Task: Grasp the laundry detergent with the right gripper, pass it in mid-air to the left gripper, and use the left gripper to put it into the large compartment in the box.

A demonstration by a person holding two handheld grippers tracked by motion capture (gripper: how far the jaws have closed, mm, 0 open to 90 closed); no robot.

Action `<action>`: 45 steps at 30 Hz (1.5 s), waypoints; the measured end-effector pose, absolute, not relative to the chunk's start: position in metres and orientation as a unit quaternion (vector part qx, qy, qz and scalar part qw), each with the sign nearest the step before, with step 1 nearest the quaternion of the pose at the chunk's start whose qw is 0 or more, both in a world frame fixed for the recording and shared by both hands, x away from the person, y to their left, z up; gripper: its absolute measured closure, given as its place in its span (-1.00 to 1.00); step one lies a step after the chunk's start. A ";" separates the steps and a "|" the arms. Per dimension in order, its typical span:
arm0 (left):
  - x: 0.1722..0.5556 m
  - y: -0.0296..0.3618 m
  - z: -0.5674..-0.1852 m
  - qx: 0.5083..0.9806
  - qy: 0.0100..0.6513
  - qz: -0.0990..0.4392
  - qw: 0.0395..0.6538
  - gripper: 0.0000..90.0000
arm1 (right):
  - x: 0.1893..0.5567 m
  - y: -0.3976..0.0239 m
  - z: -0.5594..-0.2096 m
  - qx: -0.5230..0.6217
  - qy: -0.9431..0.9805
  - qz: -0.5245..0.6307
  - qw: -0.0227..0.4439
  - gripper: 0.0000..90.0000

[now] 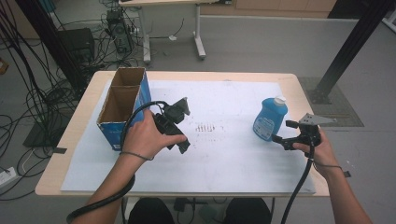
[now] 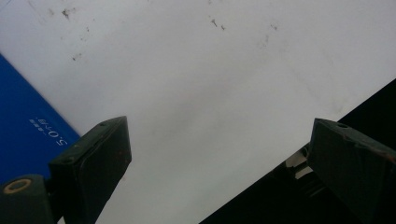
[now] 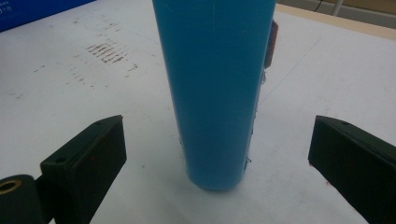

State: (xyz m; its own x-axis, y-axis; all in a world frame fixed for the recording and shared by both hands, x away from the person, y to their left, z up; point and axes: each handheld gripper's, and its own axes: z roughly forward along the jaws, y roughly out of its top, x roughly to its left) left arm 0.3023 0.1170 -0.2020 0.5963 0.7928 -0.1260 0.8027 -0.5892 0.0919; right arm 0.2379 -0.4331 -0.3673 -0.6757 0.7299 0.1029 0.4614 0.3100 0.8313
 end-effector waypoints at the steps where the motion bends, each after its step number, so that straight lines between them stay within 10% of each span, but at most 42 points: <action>1: 0.302 0.117 -0.202 0.891 0.448 -0.036 0.070 -0.85 | 0.238 -0.433 -0.367 0.374 0.796 0.453 0.148 -0.91; 45: 0.304 0.121 -0.204 0.890 0.449 -0.040 0.072 -0.85 | 0.257 -0.412 -0.379 0.373 0.790 0.462 0.153 -0.91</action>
